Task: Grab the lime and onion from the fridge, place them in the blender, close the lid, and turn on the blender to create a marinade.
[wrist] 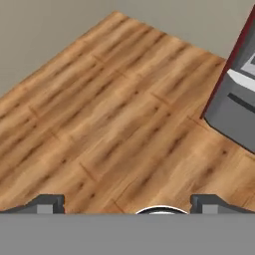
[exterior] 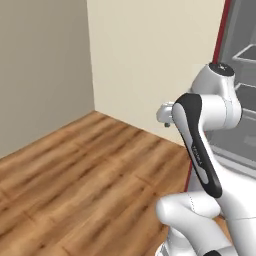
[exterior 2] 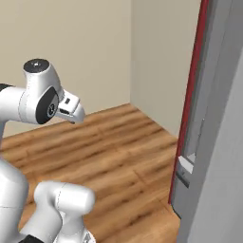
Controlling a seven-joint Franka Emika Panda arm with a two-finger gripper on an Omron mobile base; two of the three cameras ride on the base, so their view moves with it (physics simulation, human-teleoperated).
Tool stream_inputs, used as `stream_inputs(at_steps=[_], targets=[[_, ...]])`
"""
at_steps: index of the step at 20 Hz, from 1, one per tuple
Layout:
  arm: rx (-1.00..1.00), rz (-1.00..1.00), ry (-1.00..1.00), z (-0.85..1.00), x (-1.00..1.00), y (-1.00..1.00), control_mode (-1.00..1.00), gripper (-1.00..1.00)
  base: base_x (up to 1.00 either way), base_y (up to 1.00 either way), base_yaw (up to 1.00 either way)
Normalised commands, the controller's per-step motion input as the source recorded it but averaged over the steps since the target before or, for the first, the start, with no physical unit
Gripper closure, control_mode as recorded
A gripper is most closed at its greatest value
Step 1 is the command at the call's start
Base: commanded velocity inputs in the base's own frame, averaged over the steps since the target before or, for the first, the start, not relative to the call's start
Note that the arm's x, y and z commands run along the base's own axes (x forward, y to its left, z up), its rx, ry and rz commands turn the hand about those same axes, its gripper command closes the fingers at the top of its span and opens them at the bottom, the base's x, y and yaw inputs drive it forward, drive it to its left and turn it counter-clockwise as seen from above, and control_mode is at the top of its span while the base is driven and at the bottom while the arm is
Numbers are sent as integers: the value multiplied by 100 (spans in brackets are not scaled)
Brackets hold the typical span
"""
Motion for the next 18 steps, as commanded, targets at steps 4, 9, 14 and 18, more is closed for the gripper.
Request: stream_inputs(at_steps=[4, 9, 14, 18], targets=[[0, 0, 0, 0, 0, 0, 100, -100, 59, 8, -63], [0, 0, 0, 0, 0, 0, 100, -100, 60, 14, -54], [0, 0, 0, 0, 0, 0, 100, -100, 55, 7, -51], [0, 0, 0, 0, 0, 0, 100, -100, 51, 6, -51]])
